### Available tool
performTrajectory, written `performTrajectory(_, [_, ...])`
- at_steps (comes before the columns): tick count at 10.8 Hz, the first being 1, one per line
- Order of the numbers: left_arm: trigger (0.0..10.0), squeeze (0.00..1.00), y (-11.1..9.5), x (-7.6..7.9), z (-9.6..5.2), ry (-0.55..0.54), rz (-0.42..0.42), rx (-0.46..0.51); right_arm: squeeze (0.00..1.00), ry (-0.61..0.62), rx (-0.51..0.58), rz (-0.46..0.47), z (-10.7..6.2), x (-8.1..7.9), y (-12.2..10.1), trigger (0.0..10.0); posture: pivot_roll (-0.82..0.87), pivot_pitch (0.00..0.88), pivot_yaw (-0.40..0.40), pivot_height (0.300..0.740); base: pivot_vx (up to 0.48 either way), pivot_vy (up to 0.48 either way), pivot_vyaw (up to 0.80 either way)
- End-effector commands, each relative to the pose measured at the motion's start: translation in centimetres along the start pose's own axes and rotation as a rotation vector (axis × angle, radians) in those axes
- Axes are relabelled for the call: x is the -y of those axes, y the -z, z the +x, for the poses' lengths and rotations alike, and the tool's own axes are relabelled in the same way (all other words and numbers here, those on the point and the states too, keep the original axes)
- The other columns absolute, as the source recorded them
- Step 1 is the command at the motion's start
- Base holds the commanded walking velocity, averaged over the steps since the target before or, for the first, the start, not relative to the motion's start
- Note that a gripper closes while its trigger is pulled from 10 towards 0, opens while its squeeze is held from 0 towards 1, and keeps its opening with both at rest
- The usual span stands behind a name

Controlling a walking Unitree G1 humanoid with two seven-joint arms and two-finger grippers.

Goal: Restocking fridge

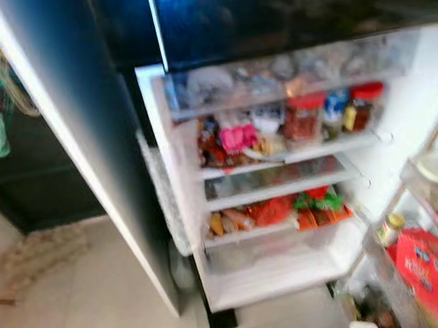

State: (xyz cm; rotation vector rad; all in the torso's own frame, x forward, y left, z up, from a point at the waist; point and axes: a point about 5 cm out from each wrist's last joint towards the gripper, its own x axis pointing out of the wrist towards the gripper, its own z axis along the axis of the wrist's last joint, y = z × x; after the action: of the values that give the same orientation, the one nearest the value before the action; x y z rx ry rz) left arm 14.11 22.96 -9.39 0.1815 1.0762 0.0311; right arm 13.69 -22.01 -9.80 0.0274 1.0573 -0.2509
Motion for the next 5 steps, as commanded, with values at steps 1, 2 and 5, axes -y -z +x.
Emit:
performTrajectory(1, [10.0, 0.0, 0.68, -0.12, -0.11, 0.001, -0.008, -0.025, 0.0, -0.004, 0.004, 0.001, 0.0, -0.33, -0.02, 10.0, 0.02, 0.0, 0.025, 0.74, 0.0, -0.296, 0.0])
performTrajectory(2, [10.0, 0.0, 0.67, -0.14, -0.11, -0.001, -0.01, -0.023, 0.0, 0.002, 0.004, -0.002, 0.0, -0.32, -0.01, 10.0, 0.02, 0.0, 0.026, 0.74, 0.0, -0.3, 0.0])
performTrajectory(5, [10.0, 0.0, 0.74, -0.04, -0.11, 0.013, -0.02, -0.028, 0.0, 0.023, 0.002, -0.021, 0.01, -0.11, -0.06, 10.0, 0.02, 0.0, 0.026, 0.74, 0.0, 0.0, 0.0])
